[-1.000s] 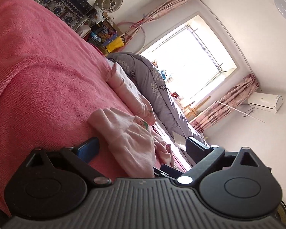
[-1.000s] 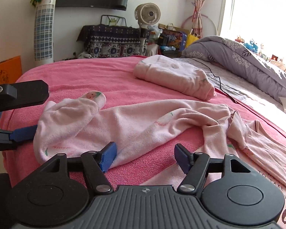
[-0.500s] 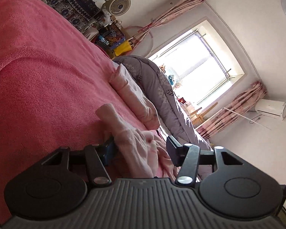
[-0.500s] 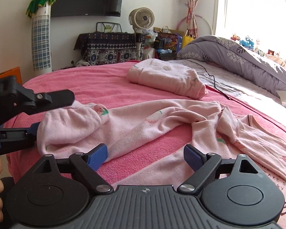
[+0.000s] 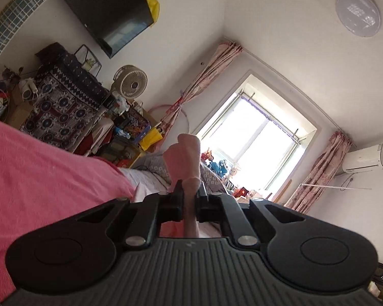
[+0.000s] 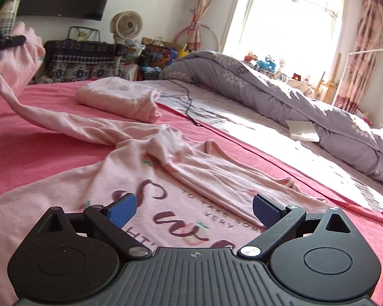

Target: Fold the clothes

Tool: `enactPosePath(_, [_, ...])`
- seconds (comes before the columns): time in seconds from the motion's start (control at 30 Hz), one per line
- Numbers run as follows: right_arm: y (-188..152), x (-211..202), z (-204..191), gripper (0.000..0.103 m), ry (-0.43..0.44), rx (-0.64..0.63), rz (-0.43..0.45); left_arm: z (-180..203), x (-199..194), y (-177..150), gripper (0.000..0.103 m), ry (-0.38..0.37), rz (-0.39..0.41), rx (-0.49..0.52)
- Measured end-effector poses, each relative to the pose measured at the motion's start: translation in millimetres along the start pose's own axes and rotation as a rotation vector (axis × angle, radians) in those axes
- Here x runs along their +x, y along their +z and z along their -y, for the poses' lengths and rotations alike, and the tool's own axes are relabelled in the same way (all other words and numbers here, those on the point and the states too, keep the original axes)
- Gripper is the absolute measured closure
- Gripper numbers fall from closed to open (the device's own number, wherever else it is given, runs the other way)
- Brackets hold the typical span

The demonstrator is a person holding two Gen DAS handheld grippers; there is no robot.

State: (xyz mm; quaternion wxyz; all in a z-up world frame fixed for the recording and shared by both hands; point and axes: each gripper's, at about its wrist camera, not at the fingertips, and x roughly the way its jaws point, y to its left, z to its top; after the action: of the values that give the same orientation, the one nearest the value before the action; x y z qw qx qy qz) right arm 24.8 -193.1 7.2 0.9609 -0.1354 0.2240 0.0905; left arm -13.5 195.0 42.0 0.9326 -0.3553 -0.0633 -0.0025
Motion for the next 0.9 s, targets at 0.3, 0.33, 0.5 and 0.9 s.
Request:
enactPosePath(0.3, [31, 38, 61, 0.005, 0.029, 0.207, -0.008, -60, 18, 14, 0.097, 0.138, 0.127, -0.123])
enactPosePath(0.33, [36, 47, 60, 0.007, 0.041, 0.219, -0.018, -73, 19, 7, 0.097, 0.193, 0.097, -0.146])
enactPosePath(0.5, [68, 105, 36, 0.022, 0.11, 0.214, -0.088, -142, 20, -22, 0.1, 0.416, -0.02, -0.362])
enactPosePath(0.9, [55, 182, -23, 0.023, 0.145, 0.176, -0.183, -118, -10, -13, 0.1, 0.268, 0.18, -0.196])
